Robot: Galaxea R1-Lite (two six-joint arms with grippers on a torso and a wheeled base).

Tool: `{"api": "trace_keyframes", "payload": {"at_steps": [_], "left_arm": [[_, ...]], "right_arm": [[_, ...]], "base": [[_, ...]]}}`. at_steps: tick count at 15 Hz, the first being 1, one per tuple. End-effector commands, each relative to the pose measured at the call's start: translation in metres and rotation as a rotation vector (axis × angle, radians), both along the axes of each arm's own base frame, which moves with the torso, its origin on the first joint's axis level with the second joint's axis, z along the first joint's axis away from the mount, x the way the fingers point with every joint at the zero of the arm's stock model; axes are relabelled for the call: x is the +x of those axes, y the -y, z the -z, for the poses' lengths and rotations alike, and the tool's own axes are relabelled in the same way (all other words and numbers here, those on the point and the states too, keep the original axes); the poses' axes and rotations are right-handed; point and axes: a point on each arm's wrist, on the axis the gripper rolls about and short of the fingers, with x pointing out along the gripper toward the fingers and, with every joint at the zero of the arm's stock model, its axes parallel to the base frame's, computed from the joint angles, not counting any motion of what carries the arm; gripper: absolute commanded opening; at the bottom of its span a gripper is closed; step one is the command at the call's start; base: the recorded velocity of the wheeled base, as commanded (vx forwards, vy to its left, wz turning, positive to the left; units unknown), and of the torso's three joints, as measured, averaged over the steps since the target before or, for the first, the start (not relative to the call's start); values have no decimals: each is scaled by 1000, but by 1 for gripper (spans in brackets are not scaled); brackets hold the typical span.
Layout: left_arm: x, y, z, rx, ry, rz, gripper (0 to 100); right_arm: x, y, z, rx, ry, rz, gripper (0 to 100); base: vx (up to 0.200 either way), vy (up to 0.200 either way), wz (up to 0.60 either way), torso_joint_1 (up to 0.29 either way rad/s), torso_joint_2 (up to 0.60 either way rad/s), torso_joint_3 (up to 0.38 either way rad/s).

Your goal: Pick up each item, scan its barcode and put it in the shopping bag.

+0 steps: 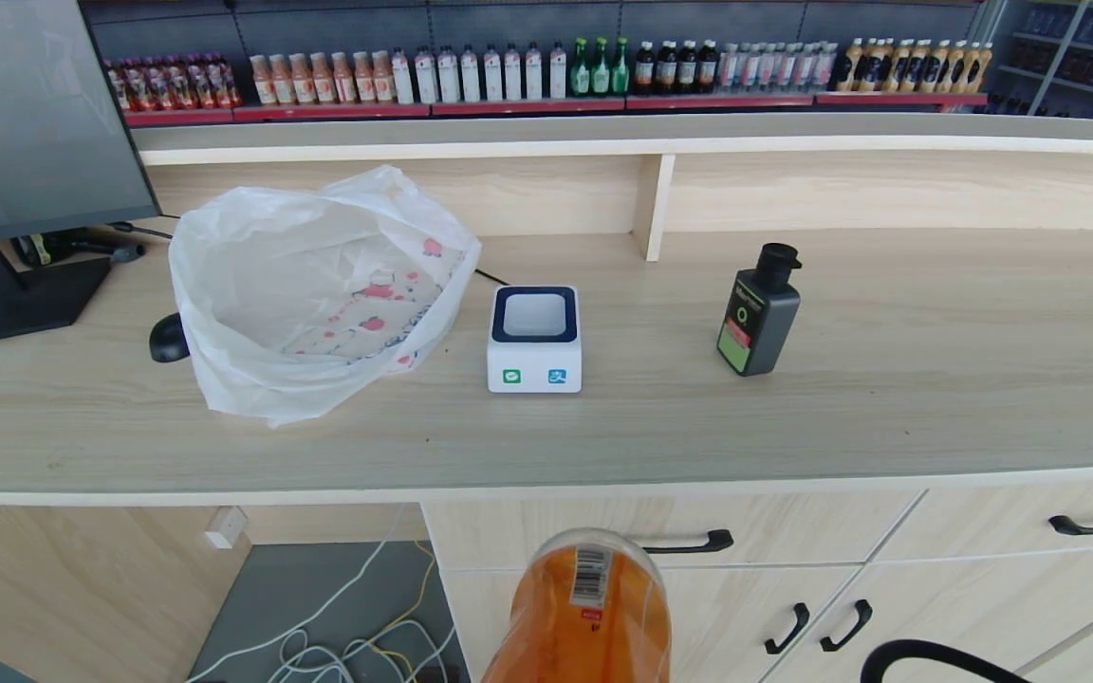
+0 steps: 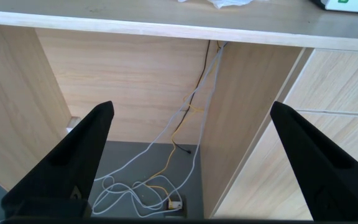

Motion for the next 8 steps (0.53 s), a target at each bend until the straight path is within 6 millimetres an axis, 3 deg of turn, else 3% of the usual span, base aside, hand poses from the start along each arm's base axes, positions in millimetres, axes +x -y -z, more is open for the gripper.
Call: {"api": "trace_keyframes", "payload": {"at_steps": [1,8], "left_arm": [[0,0,0,0,0,-1,100],[0,0,0,0,0,-1,100]], "right_arm": [[0,2,-8,31,20,5,0],[2,-2,-11,24,87,65,0]], "base": [[0,0,0,0,0,0],[0,0,0,0,0,0]]}}
